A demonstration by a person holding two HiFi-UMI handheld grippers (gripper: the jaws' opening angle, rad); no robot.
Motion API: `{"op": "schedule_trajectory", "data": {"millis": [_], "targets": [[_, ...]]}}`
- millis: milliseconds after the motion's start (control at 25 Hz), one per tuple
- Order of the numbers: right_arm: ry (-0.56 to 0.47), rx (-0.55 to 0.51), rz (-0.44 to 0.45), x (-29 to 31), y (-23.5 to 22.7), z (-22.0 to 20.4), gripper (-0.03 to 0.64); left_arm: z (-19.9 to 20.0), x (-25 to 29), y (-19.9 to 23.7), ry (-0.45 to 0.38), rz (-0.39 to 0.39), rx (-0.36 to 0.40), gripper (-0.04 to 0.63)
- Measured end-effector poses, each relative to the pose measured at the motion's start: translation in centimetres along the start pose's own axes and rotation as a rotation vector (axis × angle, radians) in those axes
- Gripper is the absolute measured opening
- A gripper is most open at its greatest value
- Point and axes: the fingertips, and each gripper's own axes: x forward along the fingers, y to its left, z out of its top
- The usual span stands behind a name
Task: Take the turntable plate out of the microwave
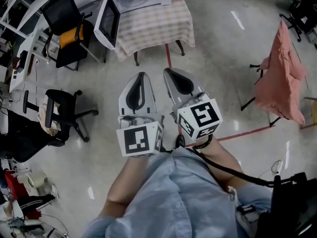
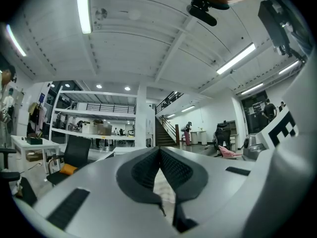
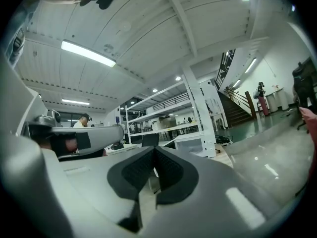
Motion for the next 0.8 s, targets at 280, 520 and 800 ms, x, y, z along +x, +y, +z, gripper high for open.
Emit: {"op": "schedule_trajectory", "data": {"millis": [280, 520, 800], "targets": [[0.01, -0.019, 0.003, 4.0, -1.3, -0.6, 0.002, -1.0, 3.4, 3.0, -0.012, 0.021, -0.017, 0.008], [0.028, -0.021, -0.005, 9.2, -2.1, -0.8, 0.002, -1.5, 7.7, 6.6, -0.013, 0.006, -0.039, 0.008], [0.033, -0.027, -0.028, 15.9, -2.7, 0.0, 0.002, -0.9, 12.4, 11.4, -0.027, -0.019, -0.055, 0.008]]}}
